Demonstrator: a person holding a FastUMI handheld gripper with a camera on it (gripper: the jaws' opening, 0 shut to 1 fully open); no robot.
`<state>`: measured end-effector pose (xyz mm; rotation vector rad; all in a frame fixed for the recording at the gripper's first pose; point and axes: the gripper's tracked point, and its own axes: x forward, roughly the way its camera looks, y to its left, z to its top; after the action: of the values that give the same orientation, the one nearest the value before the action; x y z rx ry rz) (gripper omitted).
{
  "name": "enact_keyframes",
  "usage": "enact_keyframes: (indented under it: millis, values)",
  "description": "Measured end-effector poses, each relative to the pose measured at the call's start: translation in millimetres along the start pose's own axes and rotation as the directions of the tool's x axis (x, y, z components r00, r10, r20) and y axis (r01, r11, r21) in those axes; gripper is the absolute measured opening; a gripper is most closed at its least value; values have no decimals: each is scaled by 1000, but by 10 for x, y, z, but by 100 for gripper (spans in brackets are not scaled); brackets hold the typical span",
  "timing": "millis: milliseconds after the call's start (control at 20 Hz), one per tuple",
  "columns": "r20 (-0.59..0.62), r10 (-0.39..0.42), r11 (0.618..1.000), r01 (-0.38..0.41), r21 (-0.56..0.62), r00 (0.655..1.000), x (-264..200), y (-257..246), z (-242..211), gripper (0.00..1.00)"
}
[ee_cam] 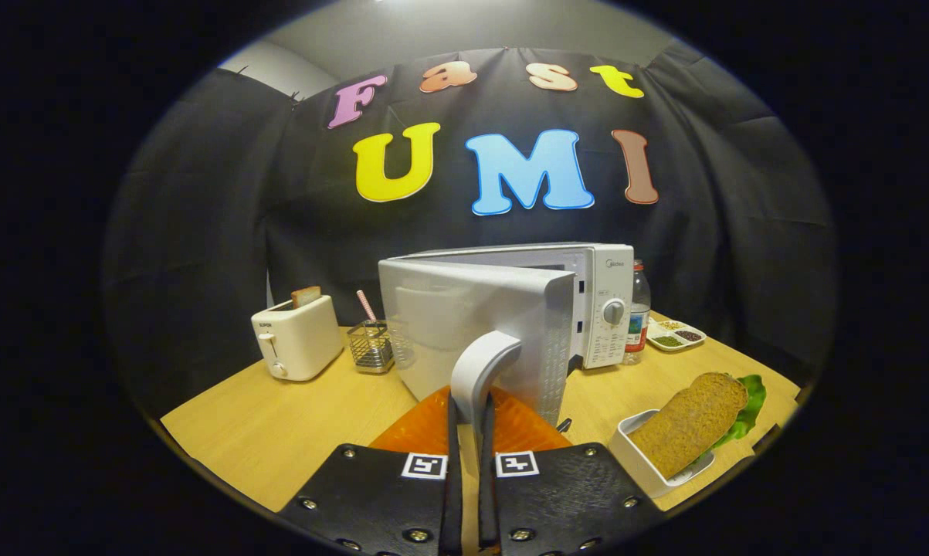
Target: Open the microwave, put the food inside, and close the microwave door.
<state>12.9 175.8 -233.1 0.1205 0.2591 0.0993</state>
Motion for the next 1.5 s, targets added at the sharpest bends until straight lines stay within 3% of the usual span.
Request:
enact_keyframes:
  millis: [300, 850, 1050, 1100, 1200, 1350, 1500]
  values:
    - [-19, 66, 996, -65, 59, 998, -145, 690, -89, 8]
    - [78, -141, 985, 147, -85, 987, -92, 1585, -155, 8]
    - [101, -168, 980, 178, -94, 981, -62, 1696, -178, 9]
    - [95, -159, 981, 168, -99, 983, -37, 1695, -197, 10]
    - [75, -158, 980, 166, -112, 985, -66, 1616, -200, 36]
    - [15, -93, 993, 94, -68, 996, -179, 1547, -211, 43]
    - [32, -13, 998, 15, -56, 999, -455, 1545, -49, 48]
